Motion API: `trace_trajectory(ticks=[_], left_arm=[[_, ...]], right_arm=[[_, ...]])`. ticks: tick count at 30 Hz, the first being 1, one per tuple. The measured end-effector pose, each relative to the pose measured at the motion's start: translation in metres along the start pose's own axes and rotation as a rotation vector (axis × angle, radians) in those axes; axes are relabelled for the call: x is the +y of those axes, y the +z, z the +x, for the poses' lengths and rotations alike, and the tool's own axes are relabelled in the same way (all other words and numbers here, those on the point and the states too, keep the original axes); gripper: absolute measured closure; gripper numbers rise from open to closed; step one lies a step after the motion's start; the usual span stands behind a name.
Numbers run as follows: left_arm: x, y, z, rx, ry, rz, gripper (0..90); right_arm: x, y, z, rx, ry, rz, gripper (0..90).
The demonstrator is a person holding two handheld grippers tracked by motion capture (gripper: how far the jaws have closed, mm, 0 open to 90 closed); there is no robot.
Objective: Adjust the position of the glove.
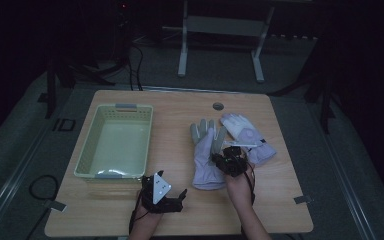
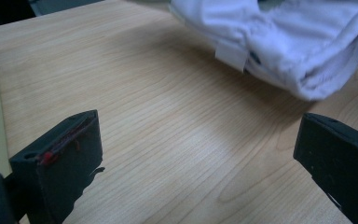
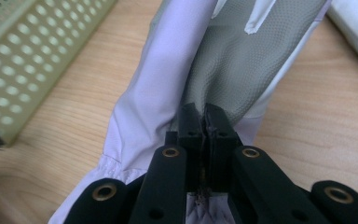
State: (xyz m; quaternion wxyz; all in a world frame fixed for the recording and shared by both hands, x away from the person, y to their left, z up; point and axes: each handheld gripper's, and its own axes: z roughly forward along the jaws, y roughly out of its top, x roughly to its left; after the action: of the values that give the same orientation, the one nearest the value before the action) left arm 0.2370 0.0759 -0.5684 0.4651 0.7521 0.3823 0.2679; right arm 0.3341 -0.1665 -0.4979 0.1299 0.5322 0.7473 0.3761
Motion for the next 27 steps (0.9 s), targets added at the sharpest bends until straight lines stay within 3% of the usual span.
trace_trajectory(ticks=[7,11,18,21,24,25,27], left_arm=[[0.0,0.001,0.0,0.0,0.003,0.002,1.1],[0.0,0.0,-0.001,0.003,0.009,-0.001,1.1],[0.0,0.0,-0.001,0.002,0.004,-0.001,1.1],[0.0,0.0,-0.001,0.002,0.005,-0.001,1.1],[0.0,0.0,-0.001,0.002,0.003,-0.001,1.1],[0.0,0.0,-0.001,0.002,0.003,-0.001,1.1],[0.0,0.0,-0.001,0.002,0.005,0.001,1.1]], right_arm=[[-0.011,0.02,-0.007,-0.025,0.011,0.042,85.9],[-0.019,0.035,-0.017,-0.027,-0.013,0.085,77.2],[-0.014,0.031,-0.019,-0.015,-0.035,0.095,67.5],[-0.007,0.023,-0.027,0.009,-0.058,0.072,59.0],[-0.002,0.016,-0.033,0.021,-0.067,0.057,56.1],[0.001,0.011,-0.037,0.016,-0.099,0.047,53.2],[0.004,0.007,-0.04,0.017,-0.114,0.04,51.2]])
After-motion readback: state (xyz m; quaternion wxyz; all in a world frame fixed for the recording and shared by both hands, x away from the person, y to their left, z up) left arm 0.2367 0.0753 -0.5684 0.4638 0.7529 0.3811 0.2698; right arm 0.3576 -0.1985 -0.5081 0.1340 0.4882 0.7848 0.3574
